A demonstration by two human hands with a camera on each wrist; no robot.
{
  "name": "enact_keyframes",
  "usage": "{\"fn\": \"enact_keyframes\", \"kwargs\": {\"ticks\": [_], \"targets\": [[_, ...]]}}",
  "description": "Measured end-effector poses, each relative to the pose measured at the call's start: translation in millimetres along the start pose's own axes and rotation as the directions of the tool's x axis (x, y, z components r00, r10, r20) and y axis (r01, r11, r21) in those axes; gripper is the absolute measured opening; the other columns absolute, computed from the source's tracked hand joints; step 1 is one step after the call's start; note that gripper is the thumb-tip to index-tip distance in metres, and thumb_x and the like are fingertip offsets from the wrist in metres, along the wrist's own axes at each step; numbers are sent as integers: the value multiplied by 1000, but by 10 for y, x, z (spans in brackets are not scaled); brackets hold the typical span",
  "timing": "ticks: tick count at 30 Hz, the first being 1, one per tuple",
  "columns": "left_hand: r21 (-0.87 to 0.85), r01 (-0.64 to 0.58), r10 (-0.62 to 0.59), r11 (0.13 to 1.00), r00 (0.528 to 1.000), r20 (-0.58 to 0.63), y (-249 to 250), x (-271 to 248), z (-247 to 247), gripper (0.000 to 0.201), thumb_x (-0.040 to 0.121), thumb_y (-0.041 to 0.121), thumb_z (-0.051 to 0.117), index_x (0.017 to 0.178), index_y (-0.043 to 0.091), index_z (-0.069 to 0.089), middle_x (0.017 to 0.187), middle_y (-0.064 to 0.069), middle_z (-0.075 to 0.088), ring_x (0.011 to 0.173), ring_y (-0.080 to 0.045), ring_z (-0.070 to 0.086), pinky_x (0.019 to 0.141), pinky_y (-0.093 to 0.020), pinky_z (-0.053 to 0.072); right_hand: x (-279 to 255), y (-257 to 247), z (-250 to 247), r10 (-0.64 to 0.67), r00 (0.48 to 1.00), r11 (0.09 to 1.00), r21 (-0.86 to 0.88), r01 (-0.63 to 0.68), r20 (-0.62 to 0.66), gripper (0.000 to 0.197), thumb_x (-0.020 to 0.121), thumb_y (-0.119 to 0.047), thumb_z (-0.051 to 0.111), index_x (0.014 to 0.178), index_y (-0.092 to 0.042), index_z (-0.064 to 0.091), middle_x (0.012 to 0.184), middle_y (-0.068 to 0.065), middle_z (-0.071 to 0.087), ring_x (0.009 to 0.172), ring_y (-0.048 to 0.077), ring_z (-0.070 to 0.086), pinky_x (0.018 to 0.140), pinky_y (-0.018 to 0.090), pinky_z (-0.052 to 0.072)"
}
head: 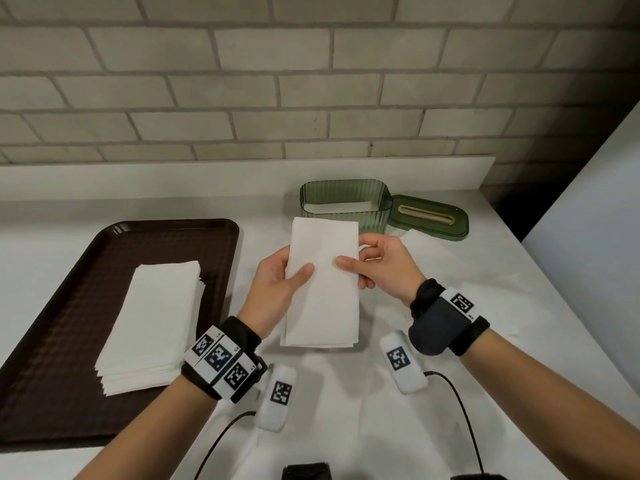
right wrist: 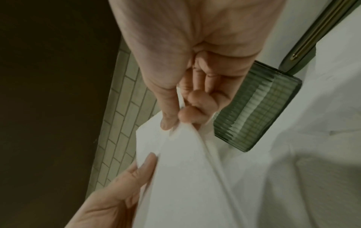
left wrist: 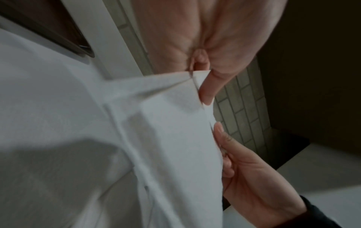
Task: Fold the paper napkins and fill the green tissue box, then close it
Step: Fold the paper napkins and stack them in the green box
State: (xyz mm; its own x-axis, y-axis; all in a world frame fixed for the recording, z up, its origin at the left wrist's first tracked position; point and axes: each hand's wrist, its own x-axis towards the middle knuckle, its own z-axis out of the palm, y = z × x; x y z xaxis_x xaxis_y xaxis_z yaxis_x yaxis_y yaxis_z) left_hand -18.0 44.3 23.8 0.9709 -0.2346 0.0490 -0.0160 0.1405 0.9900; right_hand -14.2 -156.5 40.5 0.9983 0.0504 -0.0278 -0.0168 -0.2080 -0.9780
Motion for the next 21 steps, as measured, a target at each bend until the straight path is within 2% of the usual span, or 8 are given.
{"fn": "enact_keyframes", "kwargs": {"ticks": [3, 5, 8, 10, 12, 15, 18, 21], "targets": [[88, -51, 47, 995, 998, 45, 5, -1, -33, 41, 84, 9, 65, 124, 6, 56, 120, -10, 67, 110, -26, 64, 95, -45, 52, 18, -25, -66, -73, 993, 968, -248, 48, -94, 59, 70, -37, 84, 119, -21, 53, 93, 2, 58, 68, 12, 54, 61, 21, 46], [180, -93, 69, 979, 988, 135, 34, 2, -55, 48, 85, 7, 64, 130, 10, 48, 120, -12, 64, 110, -25, 63, 94, -42, 52, 34, -84, -121, -152, 987, 915, -386, 120, -53, 72, 68, -43, 83, 128, -27, 47, 110, -6, 52, 85, 3, 50, 72, 14, 41], [215, -79, 9, 973, 952, 307, 115, -14, -46, 60, 88, -1, 64, 136, 23, 36, 119, -18, 63, 103, -28, 66, 85, -40, 56, 40, -135, -160, -94, 981, 904, -398, 155, 169, 45, 77, -35, 79, 117, -21, 63, 106, -10, 63, 86, -10, 53, 70, 7, 37], [284, -15, -85, 959, 938, 335, 134, -16, -58, 65, 85, 4, 69, 134, 30, 35, 111, -15, 68, 96, -29, 69, 82, -43, 58, 24, -74, -169, -35, 959, 935, -330, 131, 282, 25, 82, -27, 76, 101, -11, 73, 94, -3, 74, 75, -4, 61, 65, 9, 42], [474, 27, -222, 880, 905, 362, 104, -17, -138, 65, 76, 16, 81, 127, 31, 43, 102, -6, 73, 92, -21, 71, 84, -40, 57, -18, 52, -192, 11, 965, 961, -269, 63, 263, 20, 83, -21, 76, 96, -6, 74, 90, 3, 76, 72, 3, 67, 62, 13, 47], [702, -2, -394, 712, 826, 402, -8, -50, -283, 49, 65, 26, 89, 108, 17, 66, 101, 1, 73, 93, -14, 69, 85, -38, 56, -98, 254, -262, 49, 985, 968, -249, -7, 164, 17, 82, -21, 77, 92, -7, 74, 86, -2, 76, 74, 9, 71, 70, 21, 53], [709, 31, -292, 705, 923, 250, -38, -76, -344, 25, 70, 24, 86, 82, 7, 72, 83, -6, 74, 77, -23, 71, 67, -42, 59, -164, 378, -317, 6, 993, 946, -322, 33, 118, 8, 78, -22, 80, 81, -17, 74, 71, -8, 68, 63, 5, 57, 70, 22, 48], [661, -50, -21, 749, 995, 99, 31, -128, -300, 13, 77, 21, 79, 71, 18, 69, 67, 3, 68, 60, -15, 66, 54, -35, 58, -200, 372, -325, -71, 997, 955, -288, 74, 22, 13, 75, -21, 82, 73, -23, 70, 75, 4, 67, 68, 9, 56, 66, 25, 48]]}}
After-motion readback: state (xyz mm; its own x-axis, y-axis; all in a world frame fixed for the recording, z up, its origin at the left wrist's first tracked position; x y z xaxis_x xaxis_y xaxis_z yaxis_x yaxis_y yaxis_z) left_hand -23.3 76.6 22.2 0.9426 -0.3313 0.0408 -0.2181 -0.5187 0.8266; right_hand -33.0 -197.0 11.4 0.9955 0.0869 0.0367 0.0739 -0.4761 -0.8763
